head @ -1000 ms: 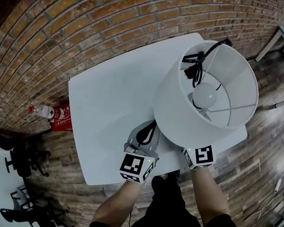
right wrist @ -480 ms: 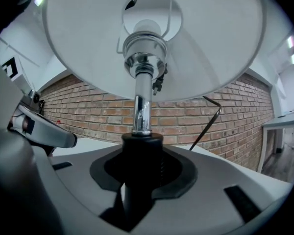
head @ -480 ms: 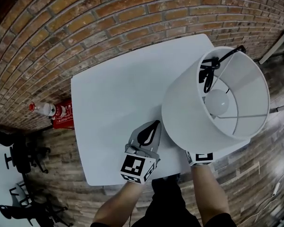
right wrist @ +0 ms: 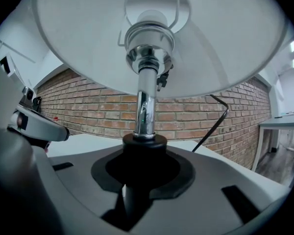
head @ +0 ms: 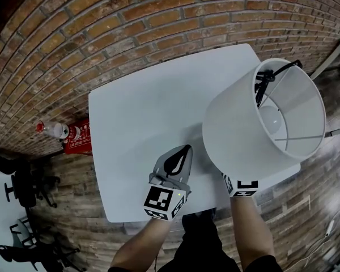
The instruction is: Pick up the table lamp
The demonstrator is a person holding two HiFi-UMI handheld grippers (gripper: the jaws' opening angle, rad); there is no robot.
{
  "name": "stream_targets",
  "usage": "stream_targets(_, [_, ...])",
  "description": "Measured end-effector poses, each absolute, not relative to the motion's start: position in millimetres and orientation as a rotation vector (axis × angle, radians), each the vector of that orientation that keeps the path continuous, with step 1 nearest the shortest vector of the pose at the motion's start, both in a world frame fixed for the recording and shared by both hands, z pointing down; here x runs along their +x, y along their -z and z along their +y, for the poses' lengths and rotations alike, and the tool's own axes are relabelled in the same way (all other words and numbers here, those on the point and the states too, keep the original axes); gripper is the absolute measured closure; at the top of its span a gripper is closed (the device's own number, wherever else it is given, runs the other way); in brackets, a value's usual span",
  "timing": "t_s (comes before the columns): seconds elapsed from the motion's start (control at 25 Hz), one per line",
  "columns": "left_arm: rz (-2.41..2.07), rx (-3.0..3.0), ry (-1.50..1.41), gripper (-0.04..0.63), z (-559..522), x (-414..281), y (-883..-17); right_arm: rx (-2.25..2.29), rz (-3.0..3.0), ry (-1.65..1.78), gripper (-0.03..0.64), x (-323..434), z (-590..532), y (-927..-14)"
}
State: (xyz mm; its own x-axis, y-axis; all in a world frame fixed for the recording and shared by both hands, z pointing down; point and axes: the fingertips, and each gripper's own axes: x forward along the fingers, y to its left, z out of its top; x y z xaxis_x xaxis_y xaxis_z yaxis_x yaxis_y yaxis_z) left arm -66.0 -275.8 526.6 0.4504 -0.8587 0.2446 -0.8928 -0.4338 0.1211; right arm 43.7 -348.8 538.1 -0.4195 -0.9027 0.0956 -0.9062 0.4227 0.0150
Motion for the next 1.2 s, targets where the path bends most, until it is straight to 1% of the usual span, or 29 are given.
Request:
stream_targets(0.72, [-1.466,2.488,-0.226,0.592,-265,-63,-548,1.689,-2.731,0.088,0.494,44,-333,-534])
stream_targets(1.2, [-1.459,2.528,-0.213,0.592,-262,-53,-551,1.736,-2.673,0.080,0.494,46,-335,-532])
